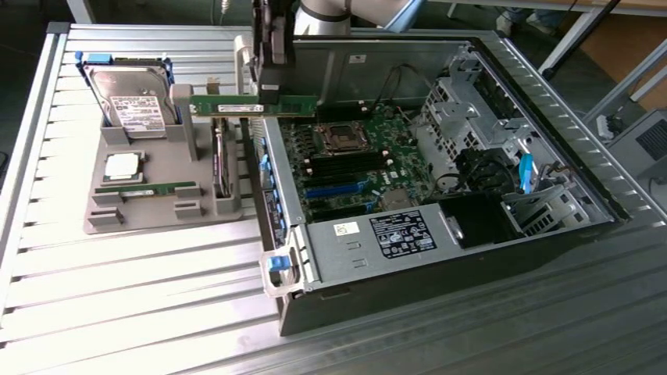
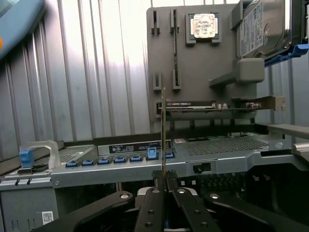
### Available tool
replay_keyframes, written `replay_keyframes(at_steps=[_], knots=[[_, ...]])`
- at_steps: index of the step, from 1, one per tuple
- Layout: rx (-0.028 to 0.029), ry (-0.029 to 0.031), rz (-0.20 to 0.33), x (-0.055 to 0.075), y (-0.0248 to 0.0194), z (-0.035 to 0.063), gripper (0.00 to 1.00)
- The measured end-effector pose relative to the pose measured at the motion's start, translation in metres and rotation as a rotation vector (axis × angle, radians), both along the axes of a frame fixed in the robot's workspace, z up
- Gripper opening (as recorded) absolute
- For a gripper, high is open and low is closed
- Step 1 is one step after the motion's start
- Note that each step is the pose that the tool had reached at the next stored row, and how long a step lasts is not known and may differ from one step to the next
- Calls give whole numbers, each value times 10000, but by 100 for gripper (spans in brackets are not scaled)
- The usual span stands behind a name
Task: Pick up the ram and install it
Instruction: 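Pick up the ram and move it above insertion slot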
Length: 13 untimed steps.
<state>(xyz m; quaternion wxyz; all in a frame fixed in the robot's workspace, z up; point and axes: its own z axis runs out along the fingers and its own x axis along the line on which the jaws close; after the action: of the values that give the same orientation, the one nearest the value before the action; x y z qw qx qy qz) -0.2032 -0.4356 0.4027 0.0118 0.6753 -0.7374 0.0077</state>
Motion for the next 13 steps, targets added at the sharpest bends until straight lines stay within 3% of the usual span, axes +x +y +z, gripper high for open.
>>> replay_keyframes(at_steps=[13], knots=[[0, 1, 0, 201, 0, 0, 11]])
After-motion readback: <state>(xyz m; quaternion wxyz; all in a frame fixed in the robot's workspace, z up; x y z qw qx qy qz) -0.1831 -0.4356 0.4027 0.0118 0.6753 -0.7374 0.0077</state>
